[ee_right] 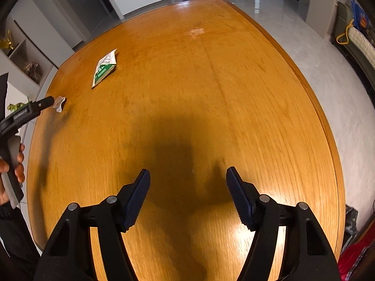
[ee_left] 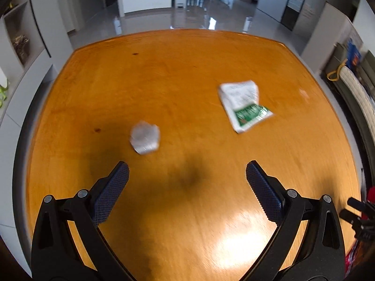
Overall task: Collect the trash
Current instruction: 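Grasp the crumpled clear plastic bag with the left tool while the right tool grasps the white-green packet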
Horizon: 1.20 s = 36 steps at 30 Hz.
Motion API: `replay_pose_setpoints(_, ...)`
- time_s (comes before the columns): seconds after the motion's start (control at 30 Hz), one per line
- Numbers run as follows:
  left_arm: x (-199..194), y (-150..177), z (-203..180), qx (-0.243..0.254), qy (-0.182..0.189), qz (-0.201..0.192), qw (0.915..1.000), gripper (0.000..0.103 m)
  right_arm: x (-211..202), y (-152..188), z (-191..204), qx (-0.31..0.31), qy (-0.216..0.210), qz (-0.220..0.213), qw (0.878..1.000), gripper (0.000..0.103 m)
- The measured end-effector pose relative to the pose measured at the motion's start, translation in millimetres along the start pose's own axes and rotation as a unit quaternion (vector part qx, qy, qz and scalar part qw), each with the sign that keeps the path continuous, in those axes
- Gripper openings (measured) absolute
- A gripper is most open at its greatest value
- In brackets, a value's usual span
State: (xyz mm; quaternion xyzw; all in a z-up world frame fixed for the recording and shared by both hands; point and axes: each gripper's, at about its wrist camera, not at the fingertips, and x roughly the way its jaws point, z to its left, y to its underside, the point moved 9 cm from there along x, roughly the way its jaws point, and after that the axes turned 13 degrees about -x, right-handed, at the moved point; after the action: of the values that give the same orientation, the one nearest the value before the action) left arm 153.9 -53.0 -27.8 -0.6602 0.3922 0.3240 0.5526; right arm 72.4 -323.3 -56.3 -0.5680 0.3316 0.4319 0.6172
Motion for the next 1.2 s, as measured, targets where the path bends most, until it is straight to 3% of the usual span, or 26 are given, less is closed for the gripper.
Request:
replay_pose_setpoints(0.17, 23, -26, 20, 0.000, -0.031, 0.013, 0.9994, 0.090, 12, -32, 22, -0.030, -0.009, -0.001, 1.000, 0.069)
replay_pose_setpoints(0.27, 43, -33, 30, -0.008, -0.029, 0.037, 0.9989, 0.067, 19, -58, 42, -0.055, -0.017, -0.007, 0.998, 0.064)
replay_pose_setpoints(0.3, 47, -32, 32, -0.012, -0.026, 0.046, 0.9985, 0.055, 23, -67, 50, -0.064, -0.025, -0.007, 0.998, 0.060)
replay_pose_setpoints(0.33, 54, -34, 36, -0.018, -0.022, 0.058, 0.9979, 0.051, 27, -76, 57, -0.068, -0.032, -0.006, 0.997, 0.059)
replay_pose_setpoints(0.47, 55, -31, 42, -0.014, -0.025, 0.057, 0.9980, 0.047, 44, -109, 85, -0.085, -0.050, -0.009, 0.995, 0.058)
replay_pose_setpoints(0.6, 53, -35, 44, -0.011, -0.020, 0.063, 0.9978, 0.036, 61, -149, 109, -0.106, -0.043, -0.016, 0.993, 0.058)
replay_pose_setpoints(0.77, 48, -34, 46, -0.001, -0.014, 0.061, 0.9981, 0.032, 83, -186, 134, -0.127, -0.027, -0.021, 0.991, 0.060)
replay_pose_setpoints(0.9, 51, -36, 48, -0.005, -0.002, 0.066, 0.9978, 0.031, 102, -205, 145, -0.156, 0.030, -0.020, 0.987, 0.072)
replay_pose_setpoints(0.97, 54, -38, 50, -0.011, 0.003, 0.068, 0.9976, 0.031, 109, -209, 146, -0.166, 0.050, -0.016, 0.985, 0.073)
replay_pose_setpoints(1.0, 52, -37, 51, -0.010, 0.002, 0.067, 0.9977, 0.031, 114, -209, 147, -0.171, 0.053, -0.013, 0.984, 0.070)
replay_pose_setpoints(1.07, 50, -34, 53, -0.008, 0.001, 0.066, 0.9978, 0.031, 124, -202, 147, -0.177, 0.048, 0.002, 0.983, 0.054)
replay_pose_setpoints(1.13, 48, -32, 53, -0.009, 0.005, 0.067, 0.9977, 0.031, 120, -198, 147, -0.188, 0.044, -0.007, 0.981, 0.050)
replay_pose_setpoints(1.2, 47, -29, 54, -0.010, 0.008, 0.067, 0.9977, 0.031, 114, -191, 146, -0.199, 0.043, -0.007, 0.979, 0.037)
